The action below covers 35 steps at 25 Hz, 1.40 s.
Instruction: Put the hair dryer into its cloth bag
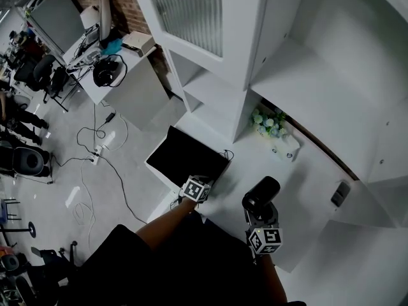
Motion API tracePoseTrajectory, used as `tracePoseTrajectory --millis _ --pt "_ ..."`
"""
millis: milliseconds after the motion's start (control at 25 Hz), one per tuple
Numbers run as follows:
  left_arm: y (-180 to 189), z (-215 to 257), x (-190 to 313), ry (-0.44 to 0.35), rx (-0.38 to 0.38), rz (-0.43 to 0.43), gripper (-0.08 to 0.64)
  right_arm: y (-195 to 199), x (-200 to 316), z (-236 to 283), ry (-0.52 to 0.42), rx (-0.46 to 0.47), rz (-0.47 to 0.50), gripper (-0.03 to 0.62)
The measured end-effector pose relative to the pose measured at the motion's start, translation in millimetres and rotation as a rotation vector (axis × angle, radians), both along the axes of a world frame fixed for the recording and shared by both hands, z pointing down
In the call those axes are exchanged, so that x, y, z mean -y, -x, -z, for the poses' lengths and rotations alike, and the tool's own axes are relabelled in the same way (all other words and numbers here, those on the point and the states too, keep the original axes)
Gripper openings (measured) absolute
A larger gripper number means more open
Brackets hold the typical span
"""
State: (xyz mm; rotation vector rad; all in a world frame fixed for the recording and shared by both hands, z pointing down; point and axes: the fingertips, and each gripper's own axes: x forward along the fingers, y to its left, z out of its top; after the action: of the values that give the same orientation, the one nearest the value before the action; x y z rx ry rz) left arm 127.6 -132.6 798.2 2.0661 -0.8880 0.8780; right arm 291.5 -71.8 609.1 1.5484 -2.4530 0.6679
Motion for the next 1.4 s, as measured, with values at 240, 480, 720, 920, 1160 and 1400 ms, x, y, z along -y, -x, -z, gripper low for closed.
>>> tracePoseTrajectory --millis 240,480,720,920,1160,1400 --pt "19.4 24.0 5.5 -0.094 -0.002 0.050 0.034 16.3 8.9 -22.0 0.070 -0.048 0.051 0.281" --pt "34.6 52.1 12.1 -0.138 -0.013 0.067 0.034 41.2 10.1 -60.5 0.151 -0.190 0.129 0.281" --pt "38.3 76.6 19.3 -0.164 -0.081 0.047 0.034 68.5 8.7 -119.2 0.331 -0.368 0.174 0.281" --pt "42.3 82.4 16.1 -0.148 -0.136 -0.004 0.034 100.9 12.0 -152.2 0.440 -0.480 0.207 0.281" --pt "58.5 91.1 10.1 -0.119 -0.189 -0.081 0.034 127.4 15.3 -163.9 0.491 -0.543 0.184 0.281" --pt "68.6 106.5 22.8 -0.087 -0.342 -0.072 0.034 155.0 19.4 -177.9 0.537 -0.586 0.195 0.281"
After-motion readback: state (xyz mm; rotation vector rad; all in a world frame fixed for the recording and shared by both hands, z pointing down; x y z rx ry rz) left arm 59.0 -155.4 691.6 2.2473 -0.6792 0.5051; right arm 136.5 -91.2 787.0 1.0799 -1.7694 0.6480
